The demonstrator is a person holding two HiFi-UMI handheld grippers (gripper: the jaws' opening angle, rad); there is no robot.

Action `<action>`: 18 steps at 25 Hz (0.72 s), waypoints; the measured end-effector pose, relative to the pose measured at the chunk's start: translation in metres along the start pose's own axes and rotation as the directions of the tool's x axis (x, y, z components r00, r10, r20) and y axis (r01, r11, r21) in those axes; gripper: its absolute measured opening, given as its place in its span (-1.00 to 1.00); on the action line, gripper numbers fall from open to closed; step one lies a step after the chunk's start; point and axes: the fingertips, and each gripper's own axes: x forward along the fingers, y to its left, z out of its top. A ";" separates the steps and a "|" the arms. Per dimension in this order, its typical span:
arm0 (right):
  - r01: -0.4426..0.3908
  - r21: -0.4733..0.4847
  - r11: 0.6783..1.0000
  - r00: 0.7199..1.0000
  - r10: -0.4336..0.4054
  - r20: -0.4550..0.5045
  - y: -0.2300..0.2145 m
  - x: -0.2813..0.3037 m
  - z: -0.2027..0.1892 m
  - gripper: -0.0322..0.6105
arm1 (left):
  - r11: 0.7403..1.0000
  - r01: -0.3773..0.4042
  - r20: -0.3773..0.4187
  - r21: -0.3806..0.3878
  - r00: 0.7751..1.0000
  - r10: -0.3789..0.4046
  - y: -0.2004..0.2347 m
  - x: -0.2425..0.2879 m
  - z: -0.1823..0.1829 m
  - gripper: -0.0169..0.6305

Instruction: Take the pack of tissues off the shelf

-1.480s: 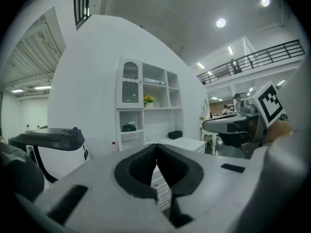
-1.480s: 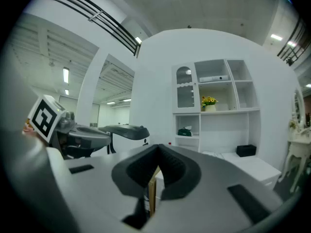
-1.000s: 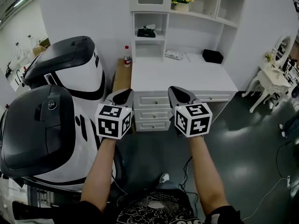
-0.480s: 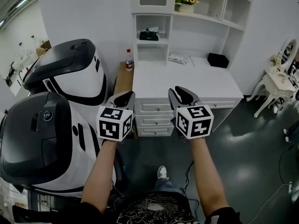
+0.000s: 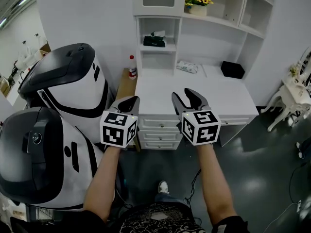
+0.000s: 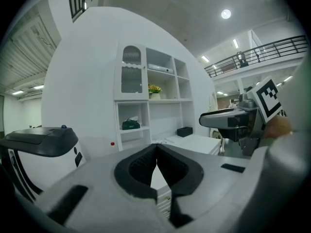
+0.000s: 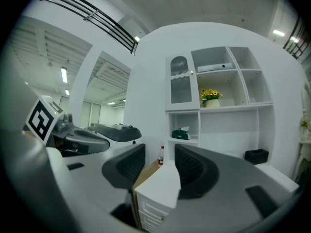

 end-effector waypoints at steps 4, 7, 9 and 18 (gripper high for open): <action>-0.023 -0.009 1.000 1.000 0.023 -0.005 -0.027 0.029 0.002 -0.25 | 1.000 -0.015 -0.012 -0.004 1.000 0.015 0.005 0.038 0.006 -0.92; -0.040 -0.007 0.999 0.999 0.040 -0.004 -0.045 0.047 0.004 -0.16 | 1.000 -0.023 -0.018 -0.007 1.000 0.023 0.008 0.064 0.011 -0.92; -0.055 -0.006 0.998 0.998 0.055 -0.007 -0.056 0.059 0.005 -0.11 | 1.000 -0.029 -0.021 -0.008 0.999 0.029 0.010 0.079 0.015 -0.92; -0.110 0.000 0.994 0.994 0.110 -0.009 -0.095 0.099 0.007 -0.03 | 0.998 -0.064 -0.028 -0.006 0.998 0.064 0.017 0.132 0.028 -0.92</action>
